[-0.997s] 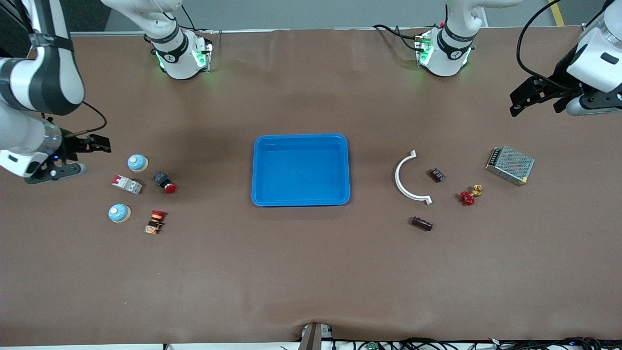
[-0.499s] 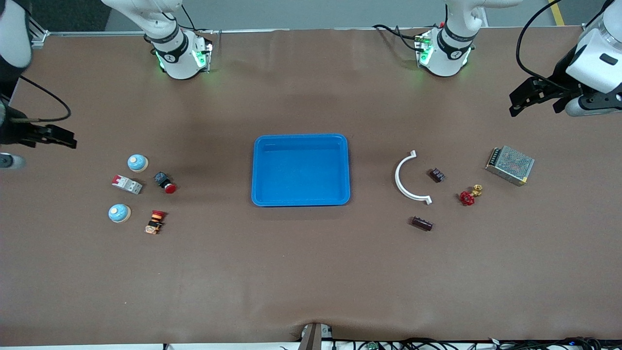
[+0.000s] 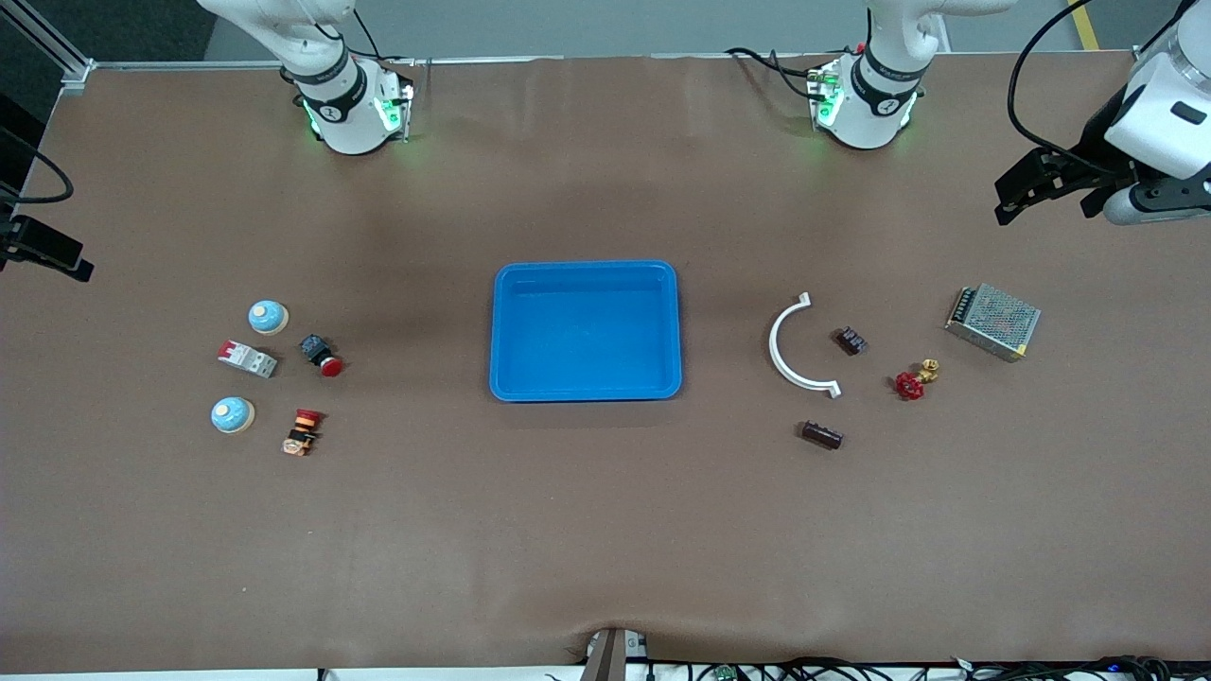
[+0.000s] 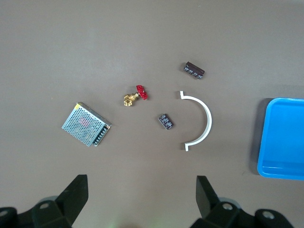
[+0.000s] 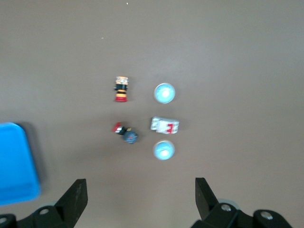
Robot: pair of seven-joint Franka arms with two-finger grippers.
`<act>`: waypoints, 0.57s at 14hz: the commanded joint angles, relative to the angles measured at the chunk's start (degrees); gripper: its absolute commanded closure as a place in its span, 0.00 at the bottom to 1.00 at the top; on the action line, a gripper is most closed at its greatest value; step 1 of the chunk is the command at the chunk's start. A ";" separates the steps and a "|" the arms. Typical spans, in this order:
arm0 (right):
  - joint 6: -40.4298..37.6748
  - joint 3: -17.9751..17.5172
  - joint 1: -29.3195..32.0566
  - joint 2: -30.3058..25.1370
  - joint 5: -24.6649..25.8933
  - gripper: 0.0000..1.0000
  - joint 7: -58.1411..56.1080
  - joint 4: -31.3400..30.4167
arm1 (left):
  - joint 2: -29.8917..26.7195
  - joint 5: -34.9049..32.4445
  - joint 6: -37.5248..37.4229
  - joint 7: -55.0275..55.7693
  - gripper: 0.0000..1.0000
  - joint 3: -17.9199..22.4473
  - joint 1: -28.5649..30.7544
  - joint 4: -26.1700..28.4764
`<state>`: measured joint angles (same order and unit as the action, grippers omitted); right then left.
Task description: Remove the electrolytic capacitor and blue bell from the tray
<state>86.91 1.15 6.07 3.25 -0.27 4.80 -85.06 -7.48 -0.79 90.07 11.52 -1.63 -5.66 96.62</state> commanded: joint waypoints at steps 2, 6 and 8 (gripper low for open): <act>-2.10 5.79 -5.10 0.79 -3.07 0.00 6.71 1.83 | 0.00 -1.05 -1.04 0.52 0.00 -0.30 0.56 -1.26; -2.27 5.88 -4.93 0.79 -2.80 0.00 5.75 3.68 | 0.09 -0.88 -1.12 0.26 0.00 -0.13 0.65 -1.88; -2.27 6.05 -5.02 0.79 -3.07 0.00 5.83 3.76 | 0.09 -0.96 -1.21 0.17 0.00 -0.12 0.65 -1.88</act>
<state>85.82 6.07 2.04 3.37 -2.23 9.70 -82.99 -7.48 -0.82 90.06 11.52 -1.54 -5.32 95.88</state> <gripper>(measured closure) 0.000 0.000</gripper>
